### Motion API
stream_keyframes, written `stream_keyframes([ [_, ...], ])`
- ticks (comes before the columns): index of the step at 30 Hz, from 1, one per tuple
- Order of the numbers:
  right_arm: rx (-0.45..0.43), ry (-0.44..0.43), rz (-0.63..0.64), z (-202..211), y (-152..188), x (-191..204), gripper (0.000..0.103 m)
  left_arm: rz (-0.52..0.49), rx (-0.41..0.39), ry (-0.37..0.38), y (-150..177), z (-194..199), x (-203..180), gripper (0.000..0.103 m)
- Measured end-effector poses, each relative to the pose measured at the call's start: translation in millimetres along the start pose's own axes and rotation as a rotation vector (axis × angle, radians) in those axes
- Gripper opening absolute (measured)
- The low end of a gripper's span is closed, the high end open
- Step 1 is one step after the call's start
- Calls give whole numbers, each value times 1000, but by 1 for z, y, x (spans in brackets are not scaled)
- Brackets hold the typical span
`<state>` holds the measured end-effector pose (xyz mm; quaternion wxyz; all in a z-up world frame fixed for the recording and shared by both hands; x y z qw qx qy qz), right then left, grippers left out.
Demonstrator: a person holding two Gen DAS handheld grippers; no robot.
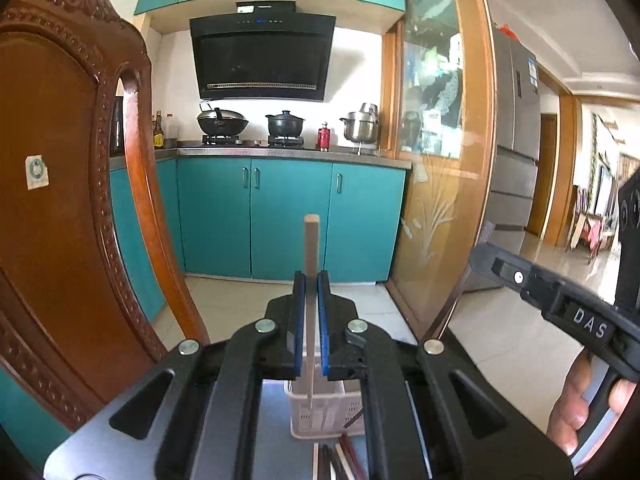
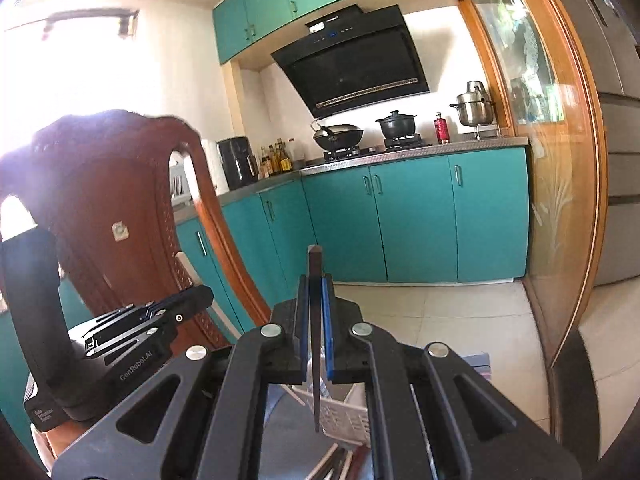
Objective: Organize utensils
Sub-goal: 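Lower both held chopsticks into the white holder and open both tools, then move both open tools back down to the remaining chopsticks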
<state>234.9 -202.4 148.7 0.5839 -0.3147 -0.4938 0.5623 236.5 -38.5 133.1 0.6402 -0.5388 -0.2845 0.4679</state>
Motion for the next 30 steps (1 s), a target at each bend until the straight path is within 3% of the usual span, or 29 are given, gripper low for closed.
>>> stream_keyframes([
  [4, -71, 31, -67, -1, -9, -12, 7, 19, -71, 3, -12, -5, 7, 7],
  [9, -135, 129, -122, -5, -9, -35, 7, 54, -100, 2, -8, -22, 17, 7],
  [17, 4, 224, -48, -58, 36, -41, 7, 62, 17, -67, 24, -70, 24, 7],
  [23, 52, 249, -4, -64, 62, -38, 7, 78, 66, -93, 46, -76, 26, 7],
  [25, 61, 248, -10, -61, 65, -40, 10, 82, 74, -92, 50, -76, 27, 7],
  [27, 63, 248, -19, -57, 66, -44, 27, 80, 73, -99, 53, -73, 26, 7],
  [30, 35, 253, -44, -41, 67, -52, 43, 75, 61, -106, 58, -67, 26, 21],
])
Point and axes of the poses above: each gripper's, at about its wrist camera, not at the fingertips, and z roughly against the way its jaws point, x to its left, y to its underside, the point moved 1 cm from there along -z, roughly the way its jaws point, and after that the axes turned 15 degrees about y, right-handed, at the moved point
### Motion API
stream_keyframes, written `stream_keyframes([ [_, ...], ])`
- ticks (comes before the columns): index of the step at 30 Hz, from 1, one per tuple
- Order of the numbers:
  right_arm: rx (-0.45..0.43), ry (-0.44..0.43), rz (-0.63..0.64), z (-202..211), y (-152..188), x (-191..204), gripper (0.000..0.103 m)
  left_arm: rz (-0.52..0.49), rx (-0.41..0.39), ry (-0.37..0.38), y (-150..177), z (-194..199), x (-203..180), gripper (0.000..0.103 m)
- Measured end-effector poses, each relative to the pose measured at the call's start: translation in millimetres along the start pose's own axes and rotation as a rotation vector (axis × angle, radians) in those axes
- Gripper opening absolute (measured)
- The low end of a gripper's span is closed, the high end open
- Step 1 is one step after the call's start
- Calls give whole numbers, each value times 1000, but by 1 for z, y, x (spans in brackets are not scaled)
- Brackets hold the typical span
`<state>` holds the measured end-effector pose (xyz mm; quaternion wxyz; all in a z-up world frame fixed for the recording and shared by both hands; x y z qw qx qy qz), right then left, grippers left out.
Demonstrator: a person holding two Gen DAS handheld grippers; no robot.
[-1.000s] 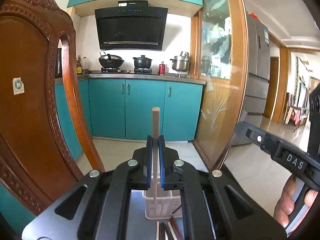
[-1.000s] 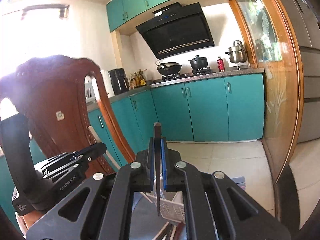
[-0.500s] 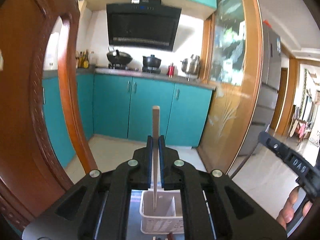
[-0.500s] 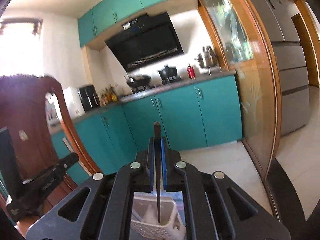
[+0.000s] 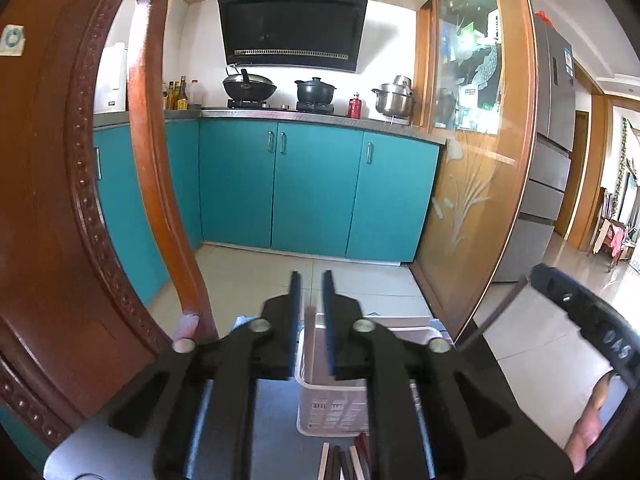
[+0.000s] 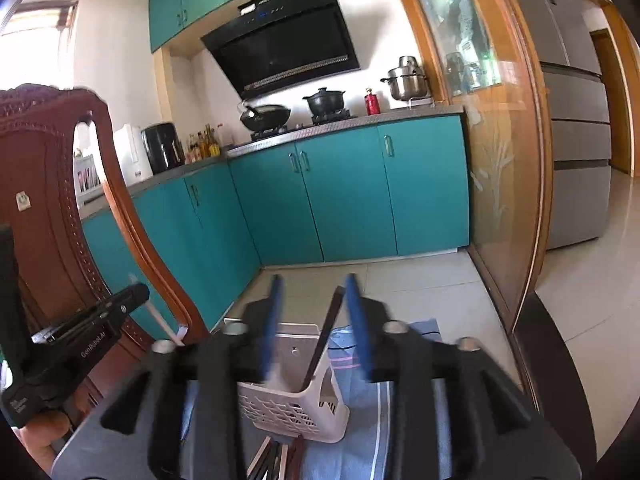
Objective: Organize utensils
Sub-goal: 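Move both open tools back down to the remaining chopsticks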
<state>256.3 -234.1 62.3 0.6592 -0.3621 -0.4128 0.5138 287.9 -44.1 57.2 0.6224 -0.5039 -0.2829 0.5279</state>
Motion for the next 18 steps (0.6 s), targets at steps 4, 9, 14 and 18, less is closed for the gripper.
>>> stream_keyframes([
  [4, -29, 79, -6, 9, 13, -14, 45, 10, -58, -6, 6, 23, 6, 45],
  [9, 119, 96, -25, -13, 70, -31, 45, 24, -146, -149, 19, 49, 18, 46],
  [14, 453, -9, 184, -58, 139, 10, 44, 35, -70, -191, 53, 51, 30, 46],
  [18, 588, -12, 340, -83, 188, 46, 44, 42, 176, -122, 89, 16, 35, 46],
])
Point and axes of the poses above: each gripper's, at about its wrist camera, not at the fingertips, and z roughly against the way its jaws point, x to its left, y to its underside, the point moved 1 cm from there along -z, roughly the way its jaws point, and after that the axes turned 15 degrees about y, right-handed, at the moved point
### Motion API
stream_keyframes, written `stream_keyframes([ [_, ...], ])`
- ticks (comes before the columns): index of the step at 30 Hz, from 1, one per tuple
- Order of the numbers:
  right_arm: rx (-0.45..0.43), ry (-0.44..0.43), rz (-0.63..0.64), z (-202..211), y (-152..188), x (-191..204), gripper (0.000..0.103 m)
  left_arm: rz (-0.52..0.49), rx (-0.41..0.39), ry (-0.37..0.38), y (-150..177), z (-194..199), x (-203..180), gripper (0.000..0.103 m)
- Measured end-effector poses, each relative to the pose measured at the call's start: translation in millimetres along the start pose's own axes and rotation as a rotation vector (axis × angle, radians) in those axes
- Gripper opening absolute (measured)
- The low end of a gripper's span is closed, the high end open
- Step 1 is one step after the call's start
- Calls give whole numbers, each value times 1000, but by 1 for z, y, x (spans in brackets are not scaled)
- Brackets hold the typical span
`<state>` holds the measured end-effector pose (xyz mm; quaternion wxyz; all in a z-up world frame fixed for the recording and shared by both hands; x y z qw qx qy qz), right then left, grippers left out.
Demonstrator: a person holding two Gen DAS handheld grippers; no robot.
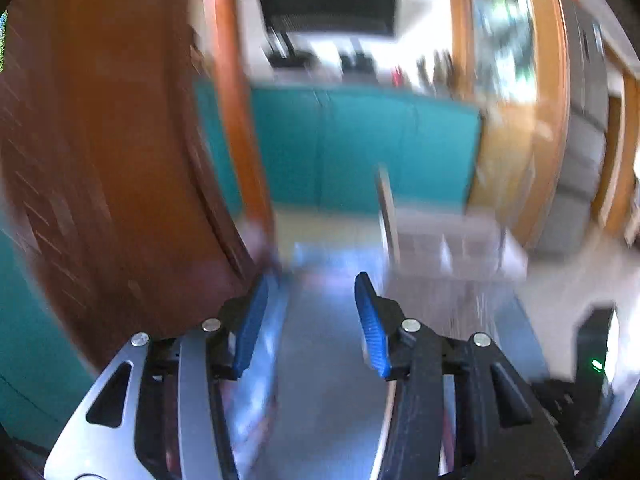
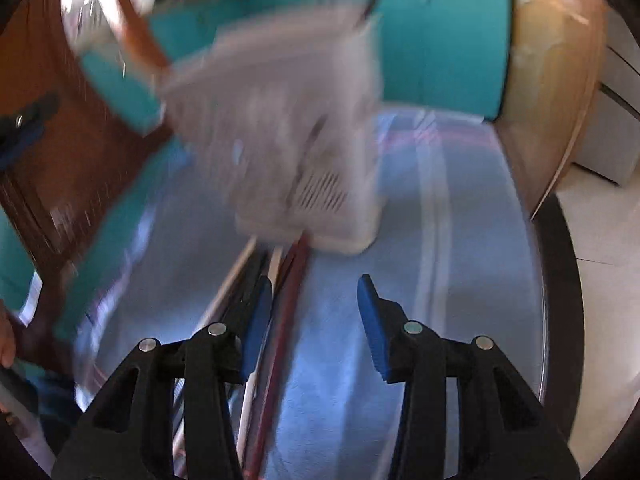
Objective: Organize utensils
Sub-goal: 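Move both open tools back down to the remaining chopsticks, then align the left tool over the white chopstick while the right tool aligns over the dark red one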
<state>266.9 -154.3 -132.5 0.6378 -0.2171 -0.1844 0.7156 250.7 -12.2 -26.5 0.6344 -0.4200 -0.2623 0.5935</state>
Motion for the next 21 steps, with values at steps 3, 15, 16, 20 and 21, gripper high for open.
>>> stream_keyframes([
  [3, 24, 29, 21, -14, 4, 12, 44, 48, 208, 101, 25, -36, 6, 46],
  [15, 92, 57, 14, -27, -1, -5, 12, -24, 460, 186, 69, -78, -12, 52],
  [16, 96, 54, 10, -28, -2, -7, 12, -36, 473, 186, 73, -80, -15, 52],
  [20, 95, 58, 15, -25, -4, -7, 12, -56, 543, 176, 88, -94, -20, 29],
  [21, 95, 59, 17, -24, -3, -7, 12, -53, 549, 178, 87, -98, -21, 29],
])
Point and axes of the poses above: each gripper's, at about its wrist camera, not at the fingertips, and z roughly against the way its jaws point, x to its left, y to its underside, the point moved 1 cm from there along -z, roughly the way its jaws point, and after that the axes turned 15 degrees about y, right-handed, at the moved point
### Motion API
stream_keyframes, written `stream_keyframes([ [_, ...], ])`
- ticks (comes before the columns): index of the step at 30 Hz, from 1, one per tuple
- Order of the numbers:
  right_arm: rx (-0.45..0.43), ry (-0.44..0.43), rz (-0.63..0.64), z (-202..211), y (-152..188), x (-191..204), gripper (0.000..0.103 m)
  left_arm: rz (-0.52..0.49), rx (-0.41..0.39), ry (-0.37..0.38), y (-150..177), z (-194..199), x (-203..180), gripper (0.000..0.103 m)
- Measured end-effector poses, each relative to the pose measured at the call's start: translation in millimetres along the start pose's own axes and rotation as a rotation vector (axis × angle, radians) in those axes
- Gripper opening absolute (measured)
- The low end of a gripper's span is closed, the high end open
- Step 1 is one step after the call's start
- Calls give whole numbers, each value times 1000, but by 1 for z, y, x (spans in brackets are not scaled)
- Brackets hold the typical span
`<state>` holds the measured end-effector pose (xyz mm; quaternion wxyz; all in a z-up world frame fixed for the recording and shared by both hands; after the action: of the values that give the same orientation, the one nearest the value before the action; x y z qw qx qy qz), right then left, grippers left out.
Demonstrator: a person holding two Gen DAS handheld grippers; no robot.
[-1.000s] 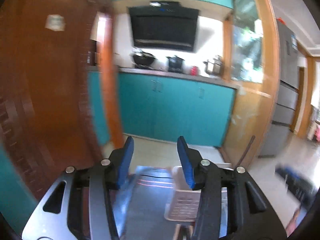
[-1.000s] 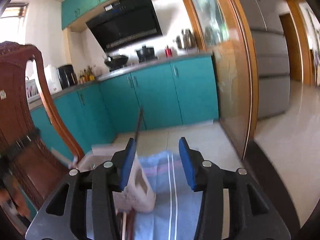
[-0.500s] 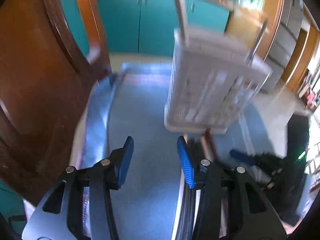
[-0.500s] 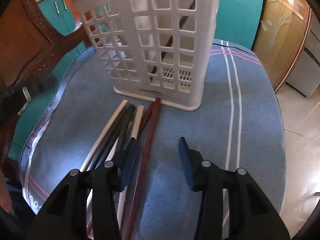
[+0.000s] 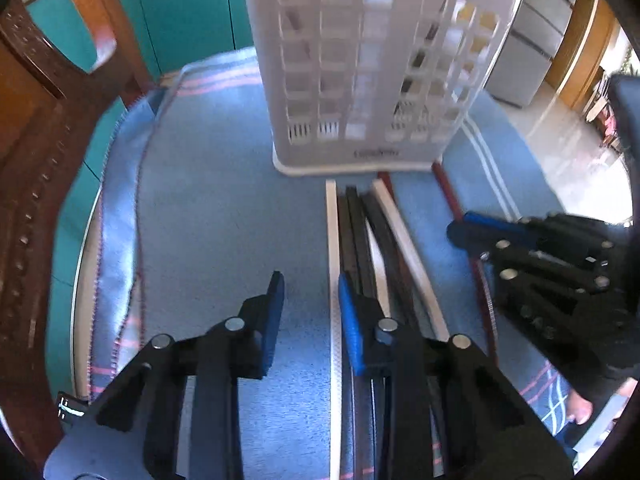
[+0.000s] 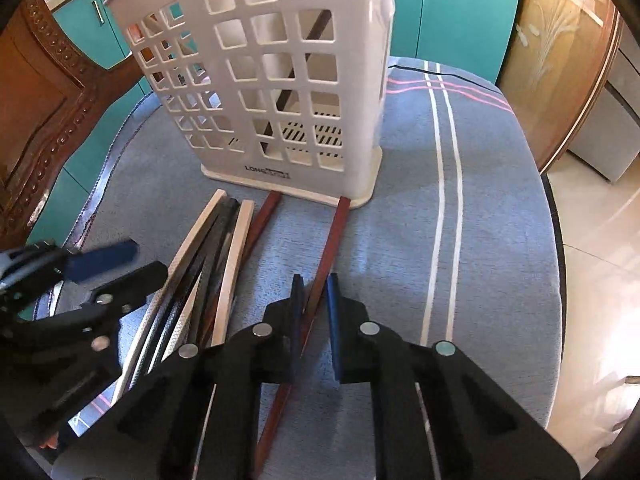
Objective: Organize utensils
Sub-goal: 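Align the left tool over the white chopstick while the right tool aligns over the dark red one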
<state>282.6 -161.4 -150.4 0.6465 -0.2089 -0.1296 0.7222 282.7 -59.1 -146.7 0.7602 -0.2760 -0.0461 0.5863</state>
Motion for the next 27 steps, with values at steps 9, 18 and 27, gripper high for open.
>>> stream_keyframes([
  [9, 3, 8, -4, 6, 7, -9, 13, -14, 5, -19, 6, -3, 1, 34],
  [18, 0, 18, -1, 0, 4, 0, 13, 64, -9, -38, 14, 4, 19, 15],
  [27, -35, 70, 27, -1, 5, 16, 16, 56, -29, -90, 12, 2, 18, 34],
])
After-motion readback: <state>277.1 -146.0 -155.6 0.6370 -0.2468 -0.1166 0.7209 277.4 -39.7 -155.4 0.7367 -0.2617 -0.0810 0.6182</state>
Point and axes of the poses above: each gripper's, at about its wrist camera, not at the fingertips, and z roughly against the way its jaws point, x to its left, y to its underside, the point moved 1 cm from there along -z, roughly the way its jaws point, and after that the axes turned 15 degrees about y, right-handed, at the moved point
